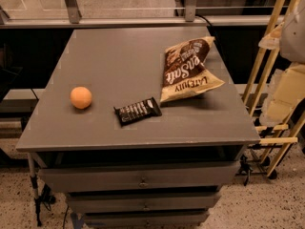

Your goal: Pick orange

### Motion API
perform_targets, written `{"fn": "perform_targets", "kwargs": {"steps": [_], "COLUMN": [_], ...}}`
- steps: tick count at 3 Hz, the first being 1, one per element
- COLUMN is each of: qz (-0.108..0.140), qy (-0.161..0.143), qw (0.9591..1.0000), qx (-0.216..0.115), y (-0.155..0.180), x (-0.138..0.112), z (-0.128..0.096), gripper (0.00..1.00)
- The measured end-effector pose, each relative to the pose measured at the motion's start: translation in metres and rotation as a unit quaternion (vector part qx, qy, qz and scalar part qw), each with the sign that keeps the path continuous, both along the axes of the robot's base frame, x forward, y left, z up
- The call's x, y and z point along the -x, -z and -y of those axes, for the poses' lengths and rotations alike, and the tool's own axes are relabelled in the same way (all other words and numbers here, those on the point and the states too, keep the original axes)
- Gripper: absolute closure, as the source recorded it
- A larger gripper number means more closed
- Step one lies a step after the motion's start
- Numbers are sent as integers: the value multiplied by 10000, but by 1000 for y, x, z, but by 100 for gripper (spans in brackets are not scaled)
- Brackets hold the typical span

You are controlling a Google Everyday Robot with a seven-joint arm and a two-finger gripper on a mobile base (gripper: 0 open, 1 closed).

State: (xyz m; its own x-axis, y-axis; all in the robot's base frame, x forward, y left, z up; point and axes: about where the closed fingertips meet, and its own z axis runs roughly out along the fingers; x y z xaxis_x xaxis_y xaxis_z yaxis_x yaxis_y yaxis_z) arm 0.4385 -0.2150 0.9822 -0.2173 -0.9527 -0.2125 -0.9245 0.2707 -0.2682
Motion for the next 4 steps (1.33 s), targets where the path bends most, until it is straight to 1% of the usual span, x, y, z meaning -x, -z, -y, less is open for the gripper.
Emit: {"fn": "perform_targets", "kwargs": {"steps": [1, 2, 3, 4], "qz": [1, 32, -118, -414], "qy": [0, -33, -554, -1317], "qw": [10000, 9999, 9972, 9828], "qx": [0, -149, -480, -1225], "y": [0, -3, 7, 22], "x": [0, -3, -16, -31], "z": [0, -2, -39, -106], "gripper": [0, 0, 0, 0]}}
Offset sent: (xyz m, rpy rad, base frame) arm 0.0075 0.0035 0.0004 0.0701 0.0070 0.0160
